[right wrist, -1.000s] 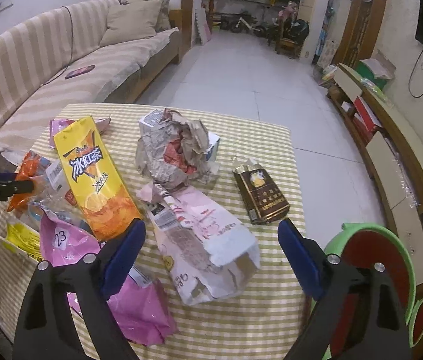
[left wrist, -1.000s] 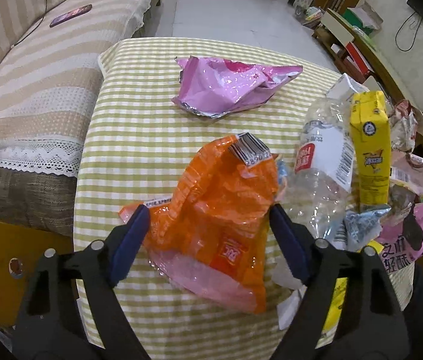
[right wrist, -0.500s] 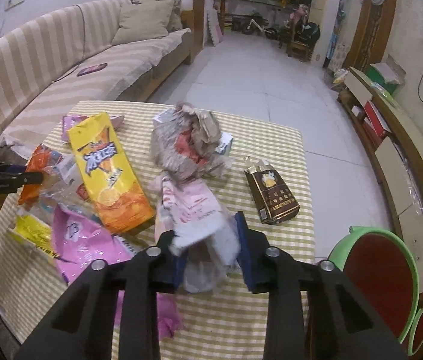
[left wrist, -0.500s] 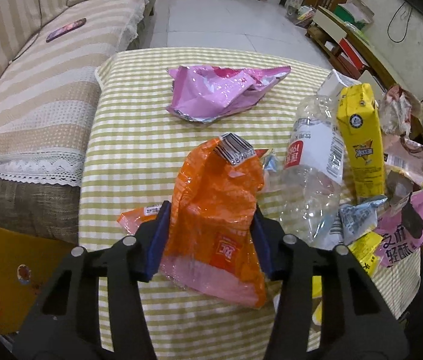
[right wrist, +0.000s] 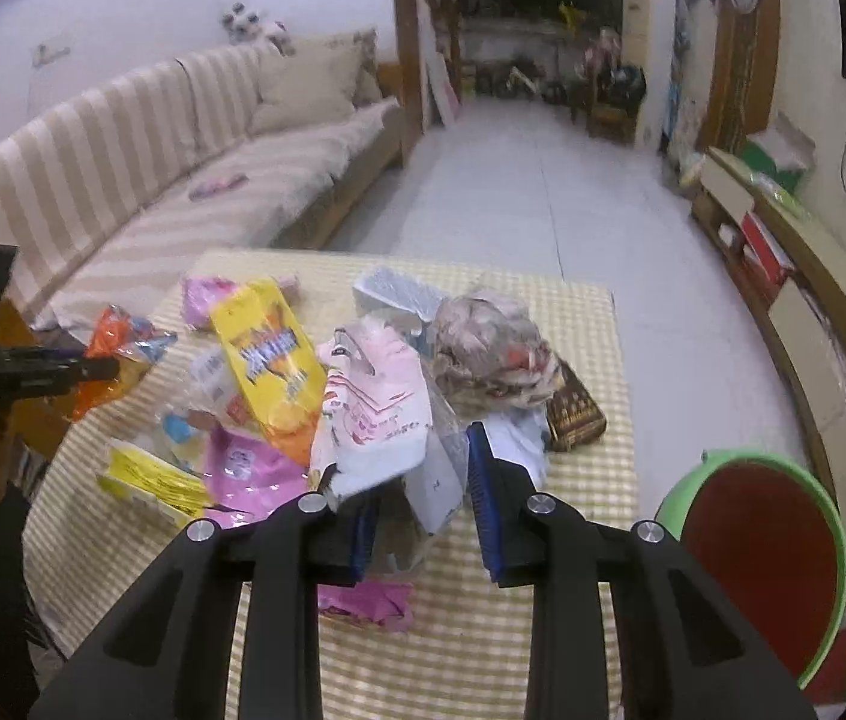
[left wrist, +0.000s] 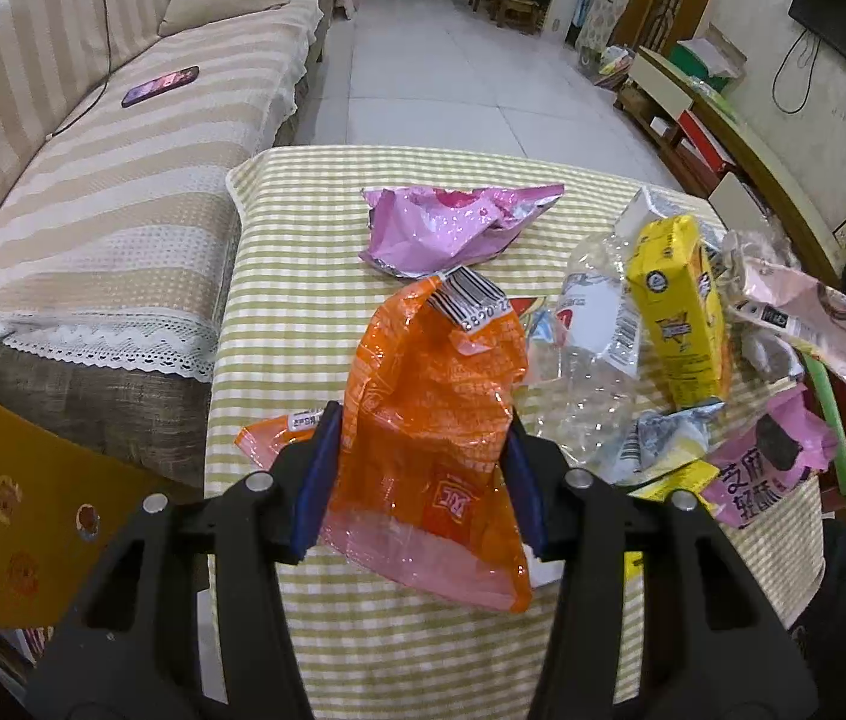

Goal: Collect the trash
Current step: 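Carry both bags over the bin and open both tools to drop them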

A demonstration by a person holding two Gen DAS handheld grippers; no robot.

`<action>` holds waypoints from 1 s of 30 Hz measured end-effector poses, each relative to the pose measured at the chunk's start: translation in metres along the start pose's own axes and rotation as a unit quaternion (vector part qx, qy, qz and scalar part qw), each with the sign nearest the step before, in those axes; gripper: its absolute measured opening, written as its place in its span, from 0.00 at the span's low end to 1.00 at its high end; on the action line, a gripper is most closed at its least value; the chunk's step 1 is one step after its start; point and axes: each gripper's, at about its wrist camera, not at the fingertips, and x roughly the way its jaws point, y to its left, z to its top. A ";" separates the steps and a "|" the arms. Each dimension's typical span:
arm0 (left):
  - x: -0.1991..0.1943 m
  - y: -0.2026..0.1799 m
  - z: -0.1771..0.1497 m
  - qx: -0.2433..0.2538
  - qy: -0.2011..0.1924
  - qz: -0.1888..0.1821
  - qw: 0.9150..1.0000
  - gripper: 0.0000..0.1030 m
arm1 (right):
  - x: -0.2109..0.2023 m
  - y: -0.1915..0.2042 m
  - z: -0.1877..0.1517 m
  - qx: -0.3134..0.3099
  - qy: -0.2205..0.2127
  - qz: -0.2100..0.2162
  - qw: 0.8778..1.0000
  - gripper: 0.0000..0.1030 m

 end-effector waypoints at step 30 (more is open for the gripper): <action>-0.111 -0.067 0.004 0.017 -0.102 -0.065 0.993 0.47 | -0.102 -0.014 -0.013 0.034 -0.118 -0.024 0.992 0.26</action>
